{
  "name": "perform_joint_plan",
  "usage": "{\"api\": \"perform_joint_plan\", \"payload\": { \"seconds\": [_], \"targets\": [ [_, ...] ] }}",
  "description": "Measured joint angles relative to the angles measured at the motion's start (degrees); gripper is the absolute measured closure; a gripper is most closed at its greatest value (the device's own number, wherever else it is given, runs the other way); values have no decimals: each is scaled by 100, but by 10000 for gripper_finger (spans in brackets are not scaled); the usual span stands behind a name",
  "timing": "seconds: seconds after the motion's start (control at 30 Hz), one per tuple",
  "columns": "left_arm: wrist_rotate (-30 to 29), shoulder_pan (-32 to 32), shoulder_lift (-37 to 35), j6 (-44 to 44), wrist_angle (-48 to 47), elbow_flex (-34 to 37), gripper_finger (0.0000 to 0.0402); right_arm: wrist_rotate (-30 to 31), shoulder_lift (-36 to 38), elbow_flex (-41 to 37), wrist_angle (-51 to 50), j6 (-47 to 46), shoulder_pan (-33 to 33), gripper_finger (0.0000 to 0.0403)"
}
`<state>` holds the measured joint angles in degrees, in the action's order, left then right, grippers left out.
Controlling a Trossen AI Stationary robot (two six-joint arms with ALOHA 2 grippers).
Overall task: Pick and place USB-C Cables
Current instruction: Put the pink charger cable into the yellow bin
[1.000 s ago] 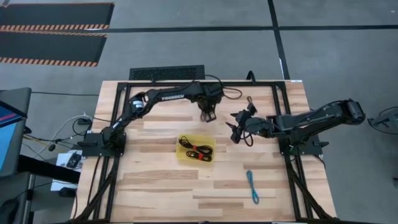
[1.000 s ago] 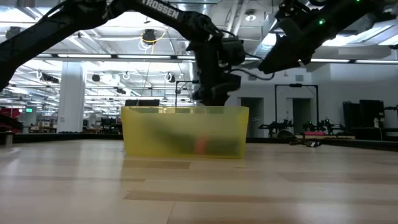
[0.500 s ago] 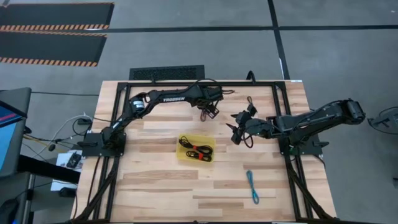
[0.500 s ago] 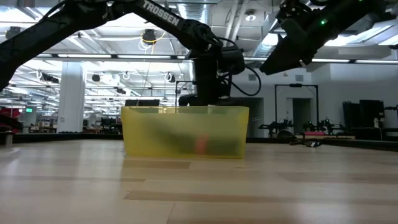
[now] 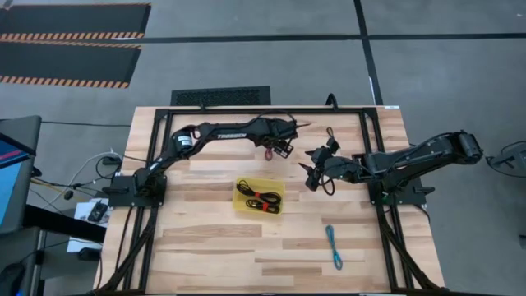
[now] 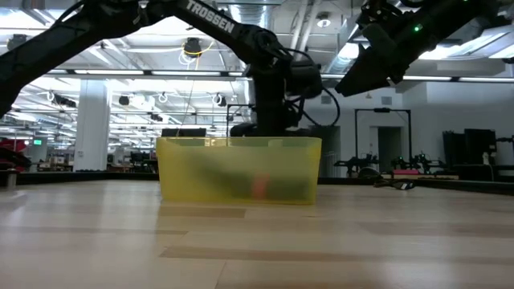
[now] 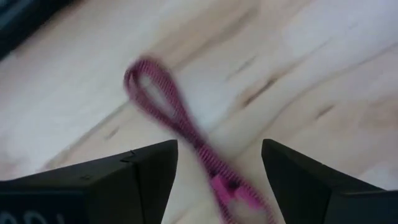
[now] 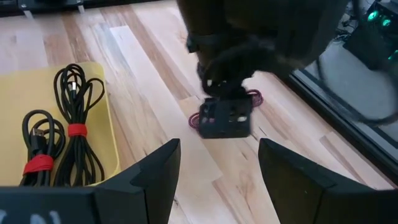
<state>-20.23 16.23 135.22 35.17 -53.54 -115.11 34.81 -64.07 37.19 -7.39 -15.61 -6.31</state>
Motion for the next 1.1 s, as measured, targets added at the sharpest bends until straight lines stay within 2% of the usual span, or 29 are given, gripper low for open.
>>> {"api": "perform_joint_plan", "payload": {
  "seconds": [0.2, 0.43, 0.83, 1.1],
  "targets": [
    [3, 49, 109, 284, -349, 11, 177, 0, 0, 0, -7, 2, -4, 159],
    [106, 48, 106, 488, 233, 3, 177, -1, 2, 0, 23, 2, -4, 159],
    [20, 126, 157, 346, -120, 0, 177, -3, 2, 0, 1, 7, -4, 159],
    [199, 124, 277, 198, -308, 0, 177, -15, 2, 0, -19, 3, -6, 159]
  ]
}}
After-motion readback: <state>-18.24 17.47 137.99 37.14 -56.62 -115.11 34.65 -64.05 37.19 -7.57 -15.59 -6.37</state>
